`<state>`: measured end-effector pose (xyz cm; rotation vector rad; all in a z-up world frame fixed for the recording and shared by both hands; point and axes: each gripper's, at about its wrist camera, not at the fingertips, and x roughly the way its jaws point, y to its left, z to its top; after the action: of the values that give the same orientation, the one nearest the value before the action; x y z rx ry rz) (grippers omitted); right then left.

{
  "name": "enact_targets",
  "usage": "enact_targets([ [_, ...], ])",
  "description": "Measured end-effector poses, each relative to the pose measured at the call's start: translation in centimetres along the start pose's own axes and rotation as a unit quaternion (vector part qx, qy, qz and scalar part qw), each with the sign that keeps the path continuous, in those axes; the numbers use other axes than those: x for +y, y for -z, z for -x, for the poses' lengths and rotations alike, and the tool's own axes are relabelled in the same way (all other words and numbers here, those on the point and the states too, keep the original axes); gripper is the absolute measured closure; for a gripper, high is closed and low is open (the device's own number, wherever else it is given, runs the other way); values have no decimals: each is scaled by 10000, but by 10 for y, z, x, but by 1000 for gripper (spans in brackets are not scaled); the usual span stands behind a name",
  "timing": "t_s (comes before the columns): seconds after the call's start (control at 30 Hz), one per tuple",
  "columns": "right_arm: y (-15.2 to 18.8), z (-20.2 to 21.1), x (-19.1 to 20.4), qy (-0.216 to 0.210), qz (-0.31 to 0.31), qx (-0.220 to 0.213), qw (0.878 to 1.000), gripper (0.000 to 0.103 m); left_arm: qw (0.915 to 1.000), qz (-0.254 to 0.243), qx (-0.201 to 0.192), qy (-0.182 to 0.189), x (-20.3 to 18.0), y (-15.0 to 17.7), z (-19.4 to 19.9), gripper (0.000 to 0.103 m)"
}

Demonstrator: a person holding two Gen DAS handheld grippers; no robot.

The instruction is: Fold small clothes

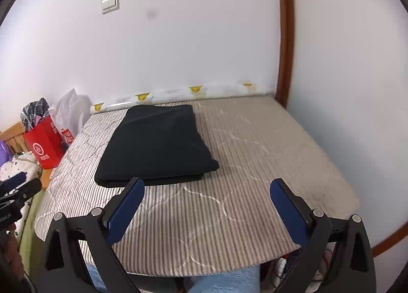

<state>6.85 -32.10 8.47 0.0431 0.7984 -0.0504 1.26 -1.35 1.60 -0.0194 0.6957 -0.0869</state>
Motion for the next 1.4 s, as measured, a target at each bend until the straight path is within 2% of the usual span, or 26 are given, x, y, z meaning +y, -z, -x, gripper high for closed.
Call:
enact_targets([
  [0.37,15,33,-11,127,44,-103,9999,0,9998,79,-97,-123,-14,10,13,9],
  [1.4,23,33,-6,156,135,-60,9998,0,9995,214,-100,-193,-11,14,18,9],
])
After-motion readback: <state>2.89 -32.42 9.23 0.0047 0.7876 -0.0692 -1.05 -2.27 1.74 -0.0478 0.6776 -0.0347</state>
